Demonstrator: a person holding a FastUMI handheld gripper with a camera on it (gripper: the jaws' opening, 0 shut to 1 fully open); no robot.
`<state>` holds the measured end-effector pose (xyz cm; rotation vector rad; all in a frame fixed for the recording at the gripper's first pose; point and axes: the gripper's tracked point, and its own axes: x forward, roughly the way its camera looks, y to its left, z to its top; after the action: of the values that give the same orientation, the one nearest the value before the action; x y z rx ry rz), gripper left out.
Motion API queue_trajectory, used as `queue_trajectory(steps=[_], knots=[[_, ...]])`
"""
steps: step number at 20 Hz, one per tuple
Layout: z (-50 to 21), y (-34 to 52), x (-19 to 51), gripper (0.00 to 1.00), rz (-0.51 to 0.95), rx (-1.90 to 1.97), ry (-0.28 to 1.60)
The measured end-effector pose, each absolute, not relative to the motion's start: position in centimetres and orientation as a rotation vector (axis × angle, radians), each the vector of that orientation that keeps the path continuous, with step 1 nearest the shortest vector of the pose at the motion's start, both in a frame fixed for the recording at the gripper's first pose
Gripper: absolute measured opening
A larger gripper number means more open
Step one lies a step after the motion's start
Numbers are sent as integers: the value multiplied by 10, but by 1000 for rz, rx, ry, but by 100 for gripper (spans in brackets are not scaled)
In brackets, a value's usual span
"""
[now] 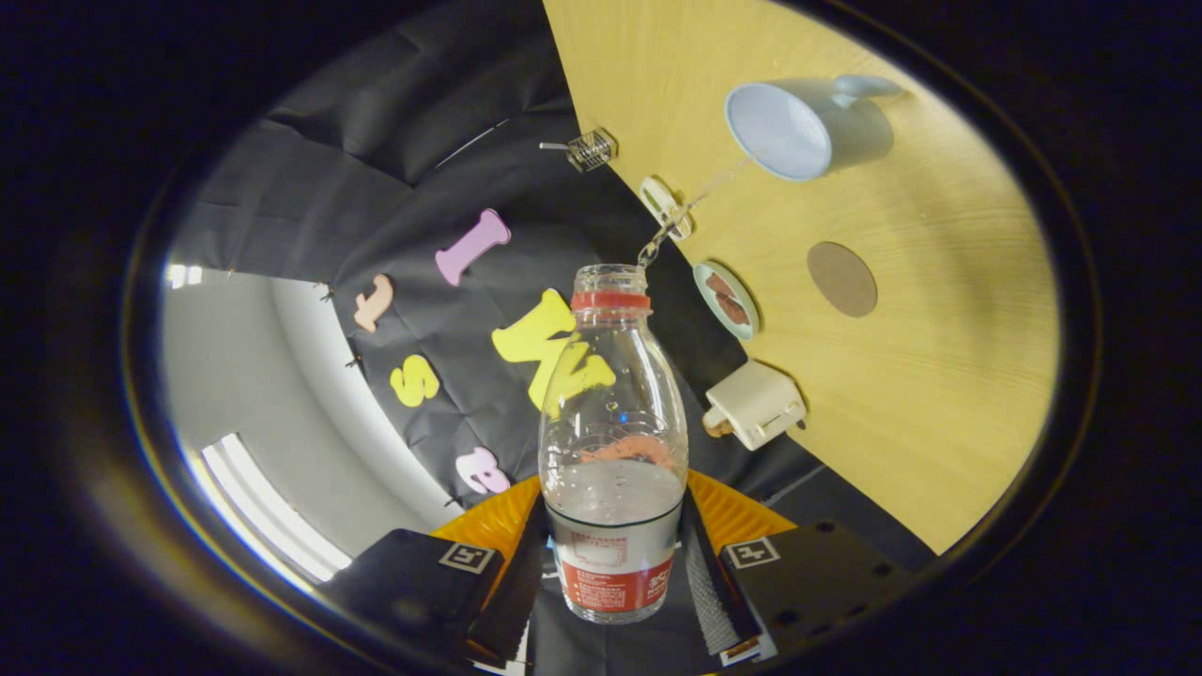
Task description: Take the bottle from table, then pour the juice into the cup, finally place the bottle on the coaster
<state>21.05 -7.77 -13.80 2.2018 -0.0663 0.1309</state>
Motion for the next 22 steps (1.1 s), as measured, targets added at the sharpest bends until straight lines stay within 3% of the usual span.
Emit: queue_trajectory(steps=[22], knots=[[-137,-98,212,74,115,2235,-19]])
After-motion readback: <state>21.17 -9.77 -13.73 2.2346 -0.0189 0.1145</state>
